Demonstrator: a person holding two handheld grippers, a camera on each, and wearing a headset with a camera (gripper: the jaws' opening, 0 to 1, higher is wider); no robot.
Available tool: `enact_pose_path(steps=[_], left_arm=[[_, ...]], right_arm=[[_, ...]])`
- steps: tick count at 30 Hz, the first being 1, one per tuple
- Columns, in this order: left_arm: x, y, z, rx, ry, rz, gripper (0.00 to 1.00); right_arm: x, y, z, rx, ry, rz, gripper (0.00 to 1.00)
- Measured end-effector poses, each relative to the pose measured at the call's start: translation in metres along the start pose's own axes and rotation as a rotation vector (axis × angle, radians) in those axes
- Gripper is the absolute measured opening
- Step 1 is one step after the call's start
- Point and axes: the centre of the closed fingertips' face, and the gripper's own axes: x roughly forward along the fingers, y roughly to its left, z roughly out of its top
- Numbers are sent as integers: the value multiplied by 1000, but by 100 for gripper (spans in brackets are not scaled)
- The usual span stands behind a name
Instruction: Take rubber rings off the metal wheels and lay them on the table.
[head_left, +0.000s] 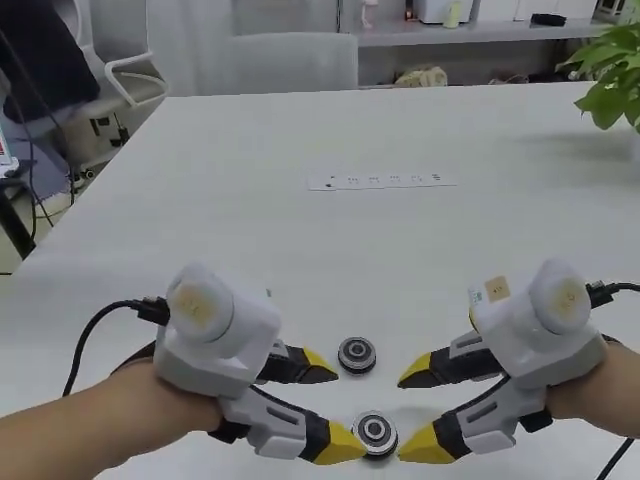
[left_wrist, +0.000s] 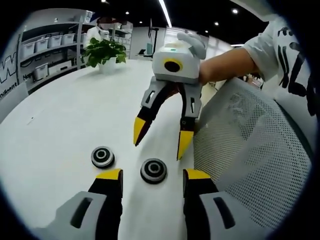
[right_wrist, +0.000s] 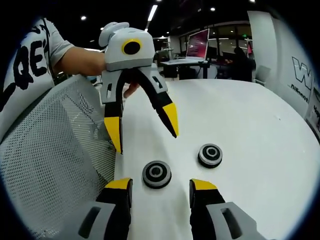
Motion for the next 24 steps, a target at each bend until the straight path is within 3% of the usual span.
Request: enact_pose_path(steps=[5,15,24], left_arm=[[6,-2,-1,-10,6,-17,40],[19,-7,-10,35,54,-30,31],[27,-10,-11,57,63,-43,22]], right_arm=[[1,1,-1,7,-2,3,44],[2,2,-5,12,9,6,43],[3,2,-7,18,13,7,43]])
